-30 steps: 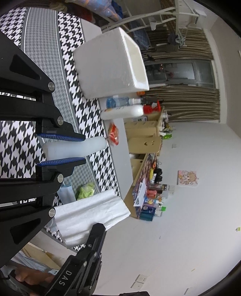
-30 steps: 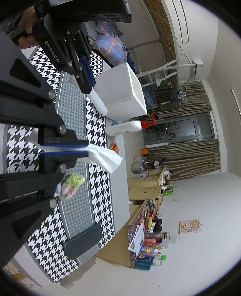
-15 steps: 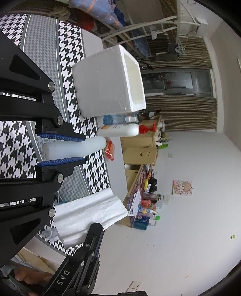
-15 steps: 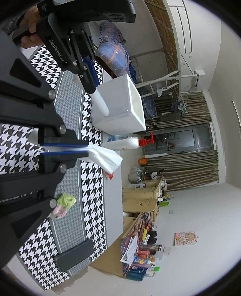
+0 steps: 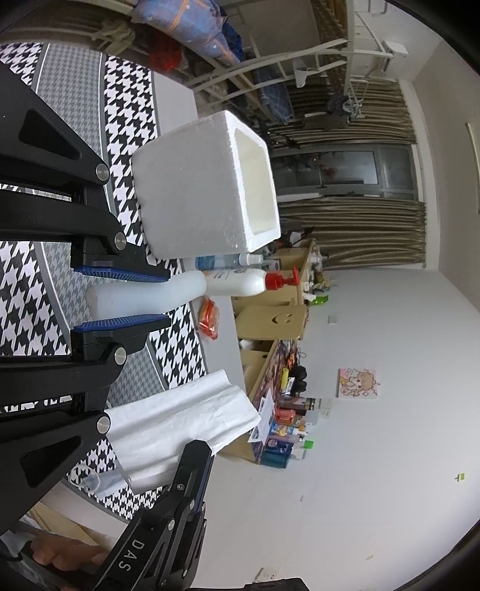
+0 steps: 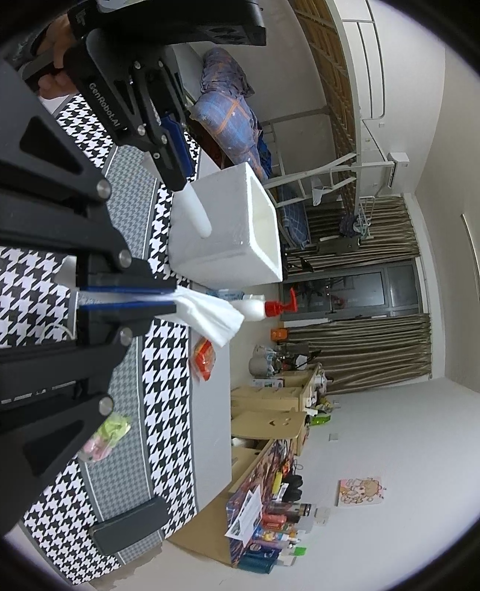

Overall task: Organize soft objects
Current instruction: 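Lift the foam tube with the left tool while the right tool carries the tissue toward the box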

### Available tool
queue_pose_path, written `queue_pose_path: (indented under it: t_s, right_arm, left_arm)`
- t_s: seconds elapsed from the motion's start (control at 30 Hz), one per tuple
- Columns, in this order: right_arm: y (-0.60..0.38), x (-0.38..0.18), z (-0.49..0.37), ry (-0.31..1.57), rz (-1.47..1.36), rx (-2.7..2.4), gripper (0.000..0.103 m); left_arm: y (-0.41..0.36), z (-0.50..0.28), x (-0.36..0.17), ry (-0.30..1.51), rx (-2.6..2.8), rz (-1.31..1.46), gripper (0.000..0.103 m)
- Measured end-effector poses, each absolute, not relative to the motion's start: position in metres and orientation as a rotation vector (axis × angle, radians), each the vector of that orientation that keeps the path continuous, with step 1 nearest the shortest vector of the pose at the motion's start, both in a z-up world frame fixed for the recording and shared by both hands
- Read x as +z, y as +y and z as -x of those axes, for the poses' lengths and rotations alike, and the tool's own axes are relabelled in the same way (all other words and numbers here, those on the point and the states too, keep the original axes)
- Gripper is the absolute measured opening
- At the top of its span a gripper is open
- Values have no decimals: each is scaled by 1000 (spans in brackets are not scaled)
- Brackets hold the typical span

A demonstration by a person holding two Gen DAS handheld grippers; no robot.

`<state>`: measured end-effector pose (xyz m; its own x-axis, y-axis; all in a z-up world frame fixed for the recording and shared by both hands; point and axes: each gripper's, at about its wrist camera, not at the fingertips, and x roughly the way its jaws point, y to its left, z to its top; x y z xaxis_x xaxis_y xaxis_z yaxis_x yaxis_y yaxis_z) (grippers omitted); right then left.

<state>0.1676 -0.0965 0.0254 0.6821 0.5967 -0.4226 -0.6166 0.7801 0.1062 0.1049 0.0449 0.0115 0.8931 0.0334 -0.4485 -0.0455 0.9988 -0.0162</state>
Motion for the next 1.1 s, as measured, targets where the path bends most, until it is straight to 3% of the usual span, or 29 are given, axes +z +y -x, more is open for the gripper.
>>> queue_pose_path:
  t_s: [1.1]
  right_arm:
    - [-45, 52, -175, 420, 95, 729, 6]
  left_arm:
    - [91, -111, 48, 355, 94, 15, 19]
